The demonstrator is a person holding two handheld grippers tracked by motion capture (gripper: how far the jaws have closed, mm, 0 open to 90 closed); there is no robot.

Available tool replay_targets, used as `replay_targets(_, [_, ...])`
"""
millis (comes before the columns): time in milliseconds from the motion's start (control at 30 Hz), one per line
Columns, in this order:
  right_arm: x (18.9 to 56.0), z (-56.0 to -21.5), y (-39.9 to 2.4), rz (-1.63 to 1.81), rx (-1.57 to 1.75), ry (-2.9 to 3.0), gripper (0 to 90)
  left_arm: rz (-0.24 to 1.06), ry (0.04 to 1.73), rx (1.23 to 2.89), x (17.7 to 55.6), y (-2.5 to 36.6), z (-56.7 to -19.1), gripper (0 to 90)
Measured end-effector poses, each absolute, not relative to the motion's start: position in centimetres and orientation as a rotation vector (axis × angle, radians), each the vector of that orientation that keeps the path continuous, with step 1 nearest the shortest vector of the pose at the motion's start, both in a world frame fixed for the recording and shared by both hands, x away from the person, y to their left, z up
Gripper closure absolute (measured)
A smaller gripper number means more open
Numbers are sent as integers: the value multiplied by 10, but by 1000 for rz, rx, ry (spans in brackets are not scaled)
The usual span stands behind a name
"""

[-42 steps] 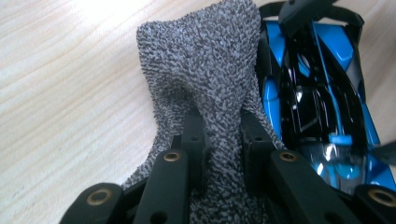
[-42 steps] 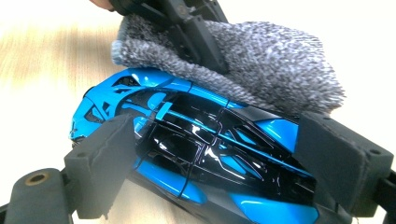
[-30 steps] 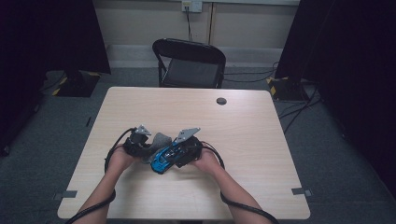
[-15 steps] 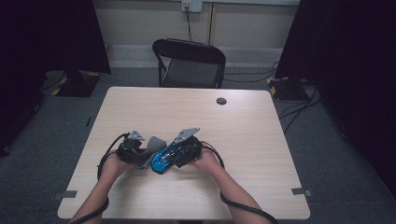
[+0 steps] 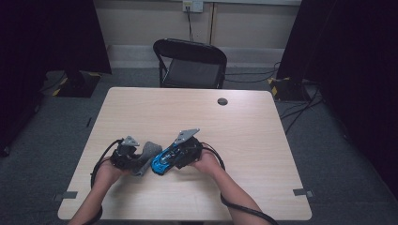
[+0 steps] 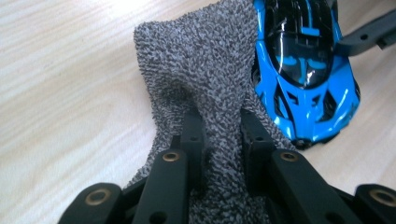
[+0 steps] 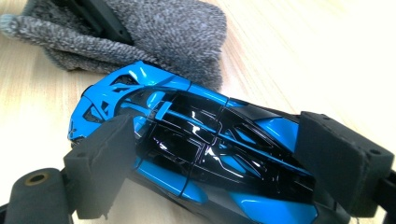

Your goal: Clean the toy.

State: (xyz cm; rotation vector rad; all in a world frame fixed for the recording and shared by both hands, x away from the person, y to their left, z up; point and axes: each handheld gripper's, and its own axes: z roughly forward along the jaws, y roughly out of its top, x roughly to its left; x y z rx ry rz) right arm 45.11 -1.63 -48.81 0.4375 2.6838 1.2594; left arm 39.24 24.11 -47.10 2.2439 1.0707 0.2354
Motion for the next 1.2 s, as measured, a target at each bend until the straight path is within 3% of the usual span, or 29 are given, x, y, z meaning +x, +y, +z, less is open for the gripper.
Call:
replay_targets(733, [447,-486,-9,1229,427,2706,124,202,1095,2226,358,255,-468,750])
replay_targets(1200, [446,-487,-10,1236,433,2693,123,267,1080,2189,355,266,-444,741])
